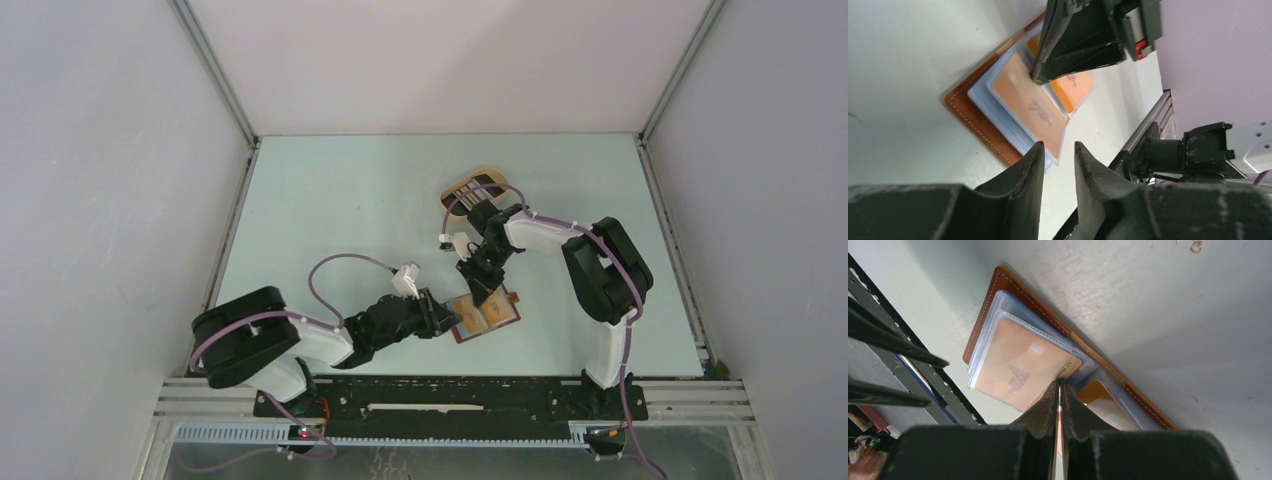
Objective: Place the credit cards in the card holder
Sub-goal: Insert the credit card into the card holder.
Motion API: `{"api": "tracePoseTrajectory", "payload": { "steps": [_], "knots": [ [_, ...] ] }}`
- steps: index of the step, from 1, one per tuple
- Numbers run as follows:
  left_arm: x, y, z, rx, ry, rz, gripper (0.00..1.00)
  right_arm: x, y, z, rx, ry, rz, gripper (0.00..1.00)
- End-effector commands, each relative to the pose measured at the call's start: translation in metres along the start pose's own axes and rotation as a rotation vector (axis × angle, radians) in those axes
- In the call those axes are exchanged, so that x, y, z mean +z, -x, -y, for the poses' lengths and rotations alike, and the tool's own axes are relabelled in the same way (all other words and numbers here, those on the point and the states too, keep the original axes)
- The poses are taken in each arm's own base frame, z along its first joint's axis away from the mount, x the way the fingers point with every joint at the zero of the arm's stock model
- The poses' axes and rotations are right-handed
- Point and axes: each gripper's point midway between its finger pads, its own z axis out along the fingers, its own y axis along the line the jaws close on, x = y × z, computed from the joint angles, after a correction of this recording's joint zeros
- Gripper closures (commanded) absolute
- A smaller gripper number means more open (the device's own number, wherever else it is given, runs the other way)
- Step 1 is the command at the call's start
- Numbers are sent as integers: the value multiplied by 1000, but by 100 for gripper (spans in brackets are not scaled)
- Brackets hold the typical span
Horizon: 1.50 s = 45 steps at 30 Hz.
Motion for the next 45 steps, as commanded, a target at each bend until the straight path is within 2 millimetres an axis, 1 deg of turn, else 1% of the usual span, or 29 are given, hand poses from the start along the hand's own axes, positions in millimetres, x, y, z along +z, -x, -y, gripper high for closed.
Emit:
{"api": "tracePoseTrajectory", "payload": {
  "steps": [1, 5, 10, 18, 22, 26, 38, 45],
  "knots": [
    [5, -4, 8, -41, -62, 2, 66, 6, 2, 2, 6, -7, -24, 90],
    [9, -6, 8, -62, -80, 4, 66, 7, 2, 2, 9, -2, -29, 90],
    [13, -8, 2, -75, -60, 5, 66, 8, 1, 2, 11, -1, -32, 90],
    [3, -4, -12, -81, -3, 38, 64, 8, 2, 1, 9, 1, -31, 90],
    [3, -5, -18, -74, 27, 33, 62, 8, 2, 1, 9, 1, -31, 90],
    [8, -6, -14, -75, 20, 22, 59, 9, 1, 1, 10, 0, -32, 90],
    [17, -6, -14, -75, 22, 16, 60, 9, 1, 0, 10, 6, -36, 90],
    [12, -1, -10, -78, 6, 39, 61, 11, 0, 1, 9, 5, -42, 90]
  ]
}}
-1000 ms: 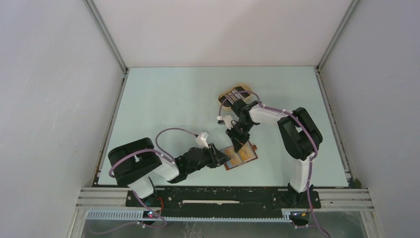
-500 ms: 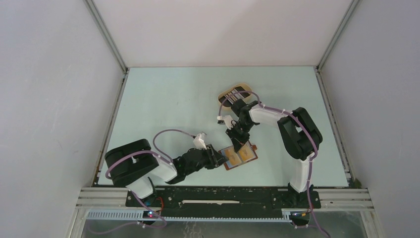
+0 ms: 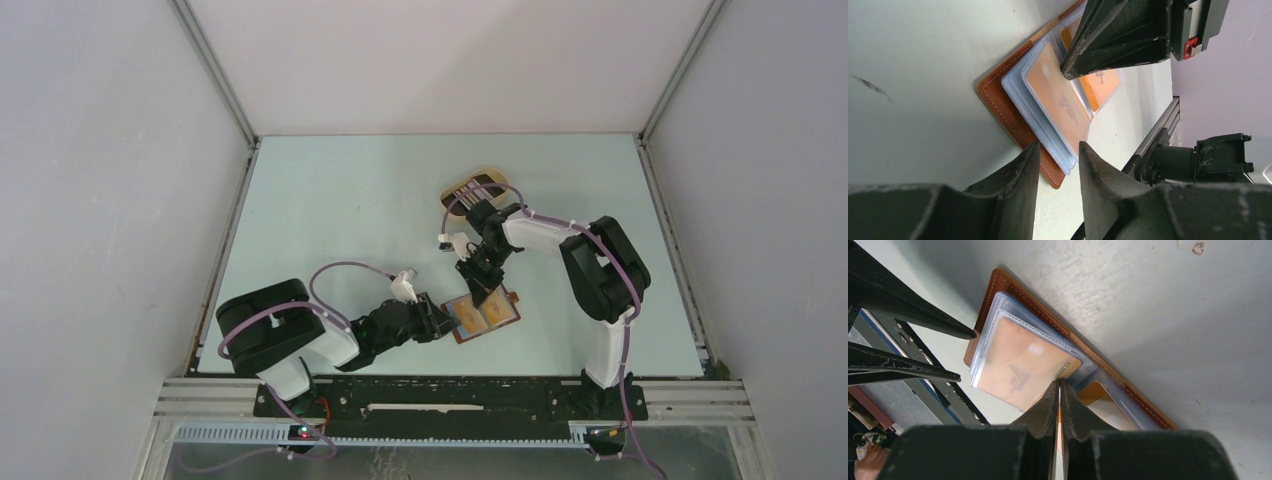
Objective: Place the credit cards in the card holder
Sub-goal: Insert the credit card into the card holder.
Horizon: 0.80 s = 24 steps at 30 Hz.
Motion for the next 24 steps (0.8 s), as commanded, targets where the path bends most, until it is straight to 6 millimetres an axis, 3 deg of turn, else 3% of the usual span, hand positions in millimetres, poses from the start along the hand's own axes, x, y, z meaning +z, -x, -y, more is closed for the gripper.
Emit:
{"api": "tracePoseTrajectory", "payload": {
  "steps": [1, 24],
  "knots": [
    [1, 16, 20, -8, -57, 58, 61, 8, 0, 1, -9, -5, -26, 90],
    [6, 25, 31, -21, -83, 92, 61, 9, 0, 1, -10, -8, -32, 90]
  ]
}}
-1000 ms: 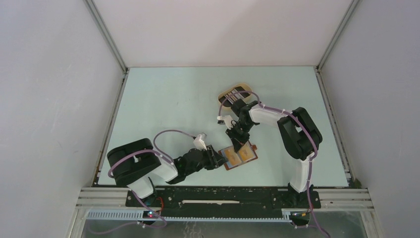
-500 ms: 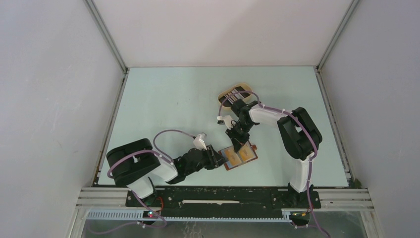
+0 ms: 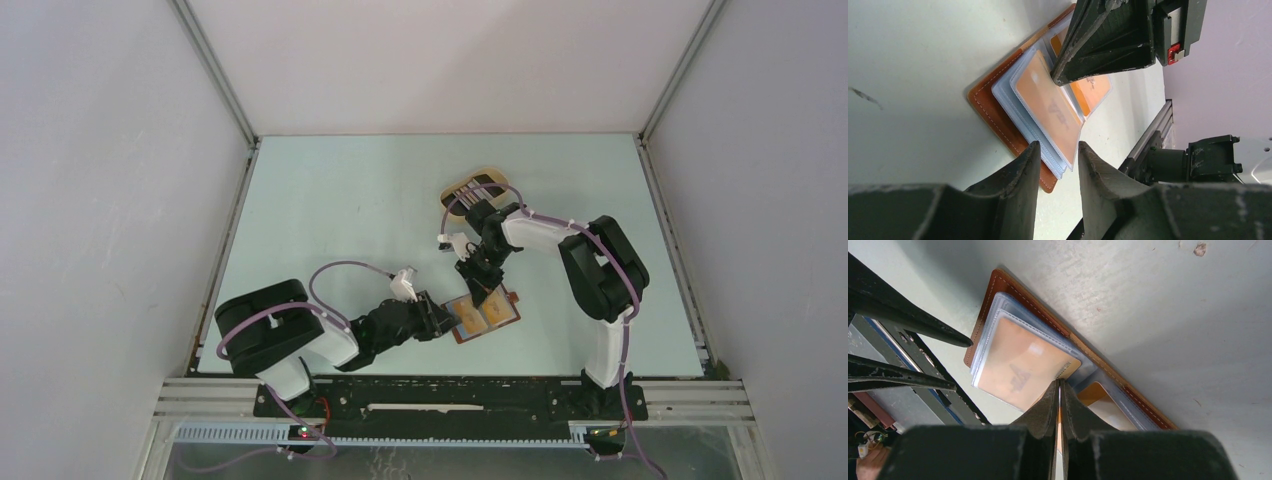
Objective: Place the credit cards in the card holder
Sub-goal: Insert the credit card into the card holder.
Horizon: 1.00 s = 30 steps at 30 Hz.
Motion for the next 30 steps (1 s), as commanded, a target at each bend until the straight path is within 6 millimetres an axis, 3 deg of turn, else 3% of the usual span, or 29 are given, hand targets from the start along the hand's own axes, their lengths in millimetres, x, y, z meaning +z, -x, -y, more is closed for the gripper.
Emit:
{"api": "tracePoseTrajectory", "payload": {
  "steps": [1, 8, 16, 30],
  "knots": [
    [7, 20, 22, -20, -52, 73, 61, 9, 0, 2, -12, -10, -26, 90],
    [16, 19, 18, -39, -45, 74, 62, 9, -1, 2, -12, -13, -28, 90],
    [10, 23, 22, -50, -65, 97, 64, 9, 0, 3, -13, -15, -27, 90],
    [18, 17, 13, -77, -36, 77, 64, 8, -1, 2, -14, -15, -30, 90]
  ]
}}
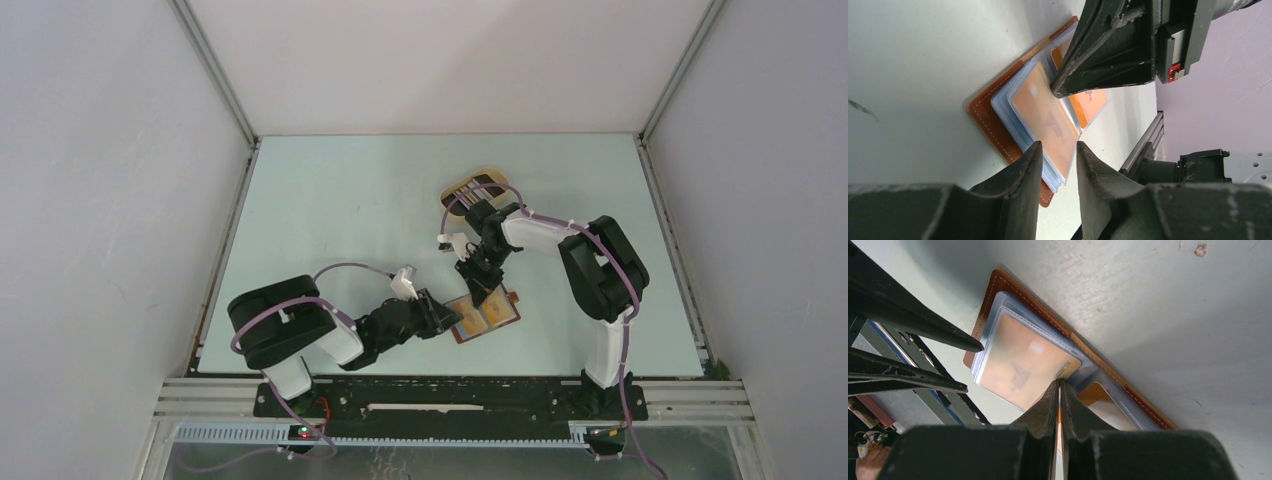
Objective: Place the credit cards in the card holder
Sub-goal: Insert the credit card into the card holder.
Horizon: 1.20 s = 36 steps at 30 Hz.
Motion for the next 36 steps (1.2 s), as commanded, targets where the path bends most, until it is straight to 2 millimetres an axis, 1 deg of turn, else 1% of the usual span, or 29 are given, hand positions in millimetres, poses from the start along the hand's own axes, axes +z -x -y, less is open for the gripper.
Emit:
{"api": "tracePoseTrajectory", "payload": {
  "steps": [1, 6, 12, 19, 23, 28, 36],
  "knots": [
    [10, 10, 11, -24, -25, 41, 64, 8, 0, 2, -15, -14, -28, 90],
    [7, 9, 5, -40, -15, 43, 64, 9, -1, 2, -13, -13, -32, 90],
    [6, 10, 9, -44, -30, 46, 64, 10, -2, 3, -13, -15, -36, 89],
    [12, 7, 9, -61, -39, 34, 64, 9, -1, 3, -16, -19, -32, 89],
    [13, 8, 14, -75, -70, 35, 64, 7, 1, 1, -21, -18, -24, 87],
    [14, 10, 18, -74, -91, 37, 64, -5, 9, -5, -49, -23, 18, 83],
    [16, 9, 20, -70, -99, 30, 64, -32, 21, -10, -100, -78, 90, 75]
  ]
}}
